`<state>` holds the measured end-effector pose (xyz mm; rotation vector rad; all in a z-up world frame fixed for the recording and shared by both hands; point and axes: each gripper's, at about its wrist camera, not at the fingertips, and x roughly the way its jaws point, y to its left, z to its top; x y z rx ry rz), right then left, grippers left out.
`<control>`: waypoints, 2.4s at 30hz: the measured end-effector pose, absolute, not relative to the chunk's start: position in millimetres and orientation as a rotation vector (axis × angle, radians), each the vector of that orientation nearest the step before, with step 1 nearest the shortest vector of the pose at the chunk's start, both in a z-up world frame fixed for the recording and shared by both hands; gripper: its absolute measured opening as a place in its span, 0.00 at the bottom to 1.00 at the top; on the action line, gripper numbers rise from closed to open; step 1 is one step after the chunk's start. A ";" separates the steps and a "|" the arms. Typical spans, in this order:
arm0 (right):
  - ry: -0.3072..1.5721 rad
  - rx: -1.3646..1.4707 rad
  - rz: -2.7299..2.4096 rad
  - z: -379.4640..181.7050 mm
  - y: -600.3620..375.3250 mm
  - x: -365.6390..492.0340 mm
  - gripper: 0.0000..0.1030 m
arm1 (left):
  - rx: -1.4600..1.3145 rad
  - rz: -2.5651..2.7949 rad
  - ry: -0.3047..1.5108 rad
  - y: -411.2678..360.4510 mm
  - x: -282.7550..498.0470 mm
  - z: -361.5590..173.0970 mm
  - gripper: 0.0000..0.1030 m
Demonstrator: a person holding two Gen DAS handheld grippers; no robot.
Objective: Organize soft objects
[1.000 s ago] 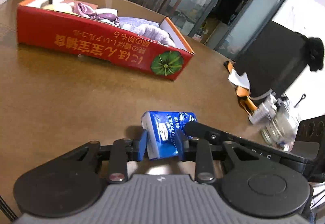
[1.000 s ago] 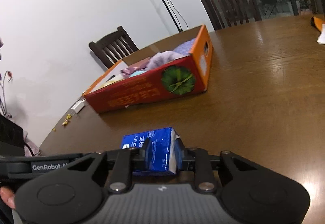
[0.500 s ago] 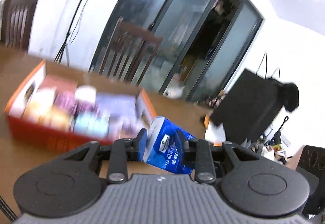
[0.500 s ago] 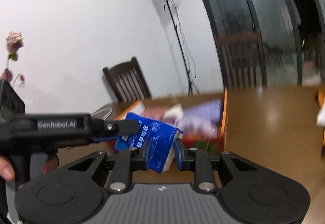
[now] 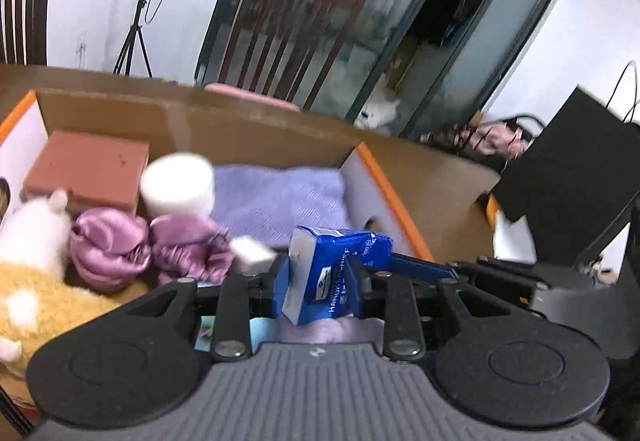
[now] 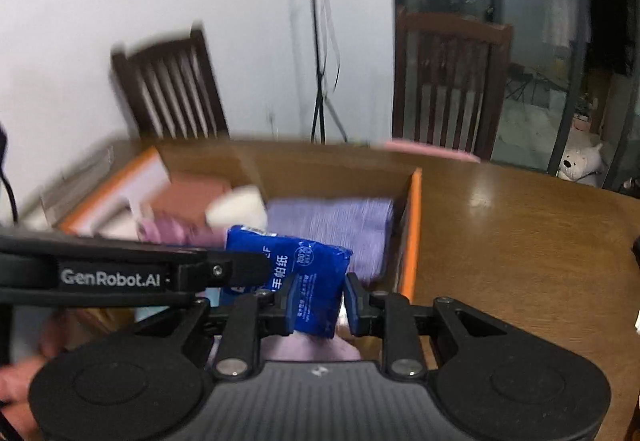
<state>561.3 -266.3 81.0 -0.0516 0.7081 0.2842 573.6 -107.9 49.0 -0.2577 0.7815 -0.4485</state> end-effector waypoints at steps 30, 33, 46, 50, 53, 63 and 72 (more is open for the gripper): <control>0.595 -0.049 0.236 163.7 -300.3 461.3 0.50 | -0.060 -0.286 0.599 -19.9 456.9 133.0 0.73; 0.585 -0.042 0.244 166.0 -298.7 439.3 0.51 | -0.027 -0.249 0.584 -10.6 434.7 138.0 0.75; 0.354 0.039 0.222 154.3 -284.5 342.7 0.86 | 0.066 -0.117 0.328 6.9 337.8 137.1 1.00; 0.216 0.049 0.196 137.4 -279.6 306.9 0.91 | 0.050 -0.088 0.247 9.5 311.9 122.7 1.00; 0.160 0.056 0.192 125.5 -275.8 284.6 0.93 | 0.020 -0.095 0.208 14.9 291.1 110.6 1.00; 0.135 0.070 0.163 87.9 -260.6 226.4 0.99 | 0.004 -0.099 0.181 24.2 234.9 83.3 1.00; 0.231 0.084 0.203 55.4 -235.4 154.8 0.99 | -0.012 -0.082 0.166 40.0 150.2 65.6 1.00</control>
